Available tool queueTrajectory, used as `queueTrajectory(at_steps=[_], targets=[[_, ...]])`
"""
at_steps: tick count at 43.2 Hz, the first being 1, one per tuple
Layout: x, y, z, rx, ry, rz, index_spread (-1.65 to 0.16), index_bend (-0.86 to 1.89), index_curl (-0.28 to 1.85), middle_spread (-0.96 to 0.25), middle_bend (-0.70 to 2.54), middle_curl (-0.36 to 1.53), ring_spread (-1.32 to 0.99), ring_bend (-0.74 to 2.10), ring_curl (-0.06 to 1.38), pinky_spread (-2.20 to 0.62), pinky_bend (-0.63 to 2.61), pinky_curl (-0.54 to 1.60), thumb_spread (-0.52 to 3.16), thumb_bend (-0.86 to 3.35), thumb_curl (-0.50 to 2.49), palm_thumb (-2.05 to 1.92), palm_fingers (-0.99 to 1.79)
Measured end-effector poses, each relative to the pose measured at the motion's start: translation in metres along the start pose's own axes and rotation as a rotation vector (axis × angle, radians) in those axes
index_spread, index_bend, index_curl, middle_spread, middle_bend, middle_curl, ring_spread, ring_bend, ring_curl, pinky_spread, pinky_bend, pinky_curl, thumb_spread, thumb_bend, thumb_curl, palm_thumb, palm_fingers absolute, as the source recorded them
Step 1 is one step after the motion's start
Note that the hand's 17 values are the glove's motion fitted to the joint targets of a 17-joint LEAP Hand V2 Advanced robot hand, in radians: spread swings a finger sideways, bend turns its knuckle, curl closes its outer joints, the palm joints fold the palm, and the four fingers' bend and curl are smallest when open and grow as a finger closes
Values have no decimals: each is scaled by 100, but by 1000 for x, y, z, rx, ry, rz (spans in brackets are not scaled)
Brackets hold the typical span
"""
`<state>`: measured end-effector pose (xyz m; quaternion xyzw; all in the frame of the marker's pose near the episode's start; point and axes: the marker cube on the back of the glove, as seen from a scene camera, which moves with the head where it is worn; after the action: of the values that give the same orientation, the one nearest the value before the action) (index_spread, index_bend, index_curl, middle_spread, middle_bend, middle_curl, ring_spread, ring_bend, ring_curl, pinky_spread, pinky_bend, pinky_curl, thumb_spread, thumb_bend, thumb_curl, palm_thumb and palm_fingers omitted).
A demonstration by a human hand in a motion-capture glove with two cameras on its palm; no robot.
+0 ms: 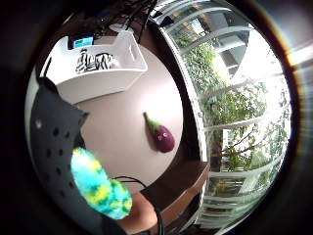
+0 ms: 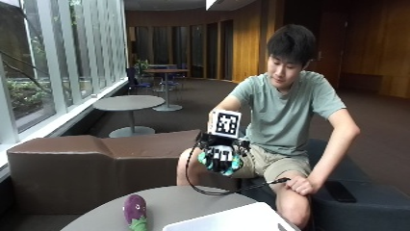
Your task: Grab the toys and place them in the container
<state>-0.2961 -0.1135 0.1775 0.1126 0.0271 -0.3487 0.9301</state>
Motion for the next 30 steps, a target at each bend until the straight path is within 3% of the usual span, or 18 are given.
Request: queueTrajectory(at_steps=[17,30], targets=[[23,-101,-127,60,-21,94,-12,128,89,-17,114,82,-38,115,71,-30,93,48,82,12,86,47,110],[-13,-196,-118,84,-33,28,-11,128,90,-16,116,82,-37,116,71,-31,92,49,76,11,97,47,111]])
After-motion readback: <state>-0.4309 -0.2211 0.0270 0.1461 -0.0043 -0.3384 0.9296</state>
